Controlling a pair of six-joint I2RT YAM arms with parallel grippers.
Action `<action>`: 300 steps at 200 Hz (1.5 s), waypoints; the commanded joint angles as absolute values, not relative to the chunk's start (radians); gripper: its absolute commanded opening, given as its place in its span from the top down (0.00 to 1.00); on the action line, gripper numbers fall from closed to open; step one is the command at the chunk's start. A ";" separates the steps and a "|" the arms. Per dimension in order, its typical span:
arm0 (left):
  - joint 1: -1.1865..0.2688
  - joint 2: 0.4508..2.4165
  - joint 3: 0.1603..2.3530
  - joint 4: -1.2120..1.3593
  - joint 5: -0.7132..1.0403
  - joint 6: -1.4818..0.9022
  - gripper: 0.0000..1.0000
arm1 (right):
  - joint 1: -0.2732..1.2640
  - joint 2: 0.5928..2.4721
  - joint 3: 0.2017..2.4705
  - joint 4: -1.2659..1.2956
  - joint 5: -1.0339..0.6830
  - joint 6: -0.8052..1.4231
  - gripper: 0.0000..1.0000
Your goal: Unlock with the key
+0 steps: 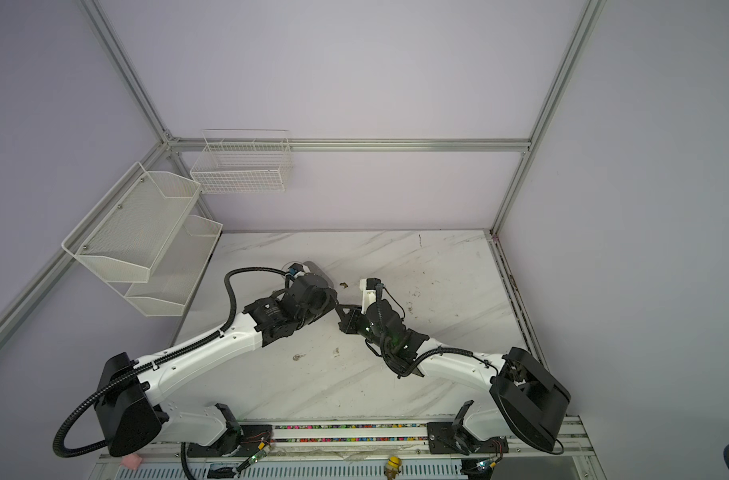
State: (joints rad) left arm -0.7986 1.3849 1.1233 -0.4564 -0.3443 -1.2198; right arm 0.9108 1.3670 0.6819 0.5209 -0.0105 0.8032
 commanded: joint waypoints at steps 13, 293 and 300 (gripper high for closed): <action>-0.795 1.364 1.100 -0.413 -0.354 -1.224 1.00 | 0.917 1.398 0.688 0.550 0.003 0.816 1.00; -0.797 1.356 1.093 -0.402 -0.359 -1.203 1.00 | 0.915 1.368 0.709 0.526 0.001 0.820 1.00; -0.797 1.356 1.091 -0.402 -0.360 -1.203 1.00 | 0.915 1.368 0.712 0.525 0.002 0.819 1.00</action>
State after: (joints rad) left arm -0.7986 1.3849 1.1229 -0.4339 -0.3470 -1.2114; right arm 0.9108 1.3666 0.6827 0.5259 -0.0135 0.8036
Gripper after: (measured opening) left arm 0.231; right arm 0.059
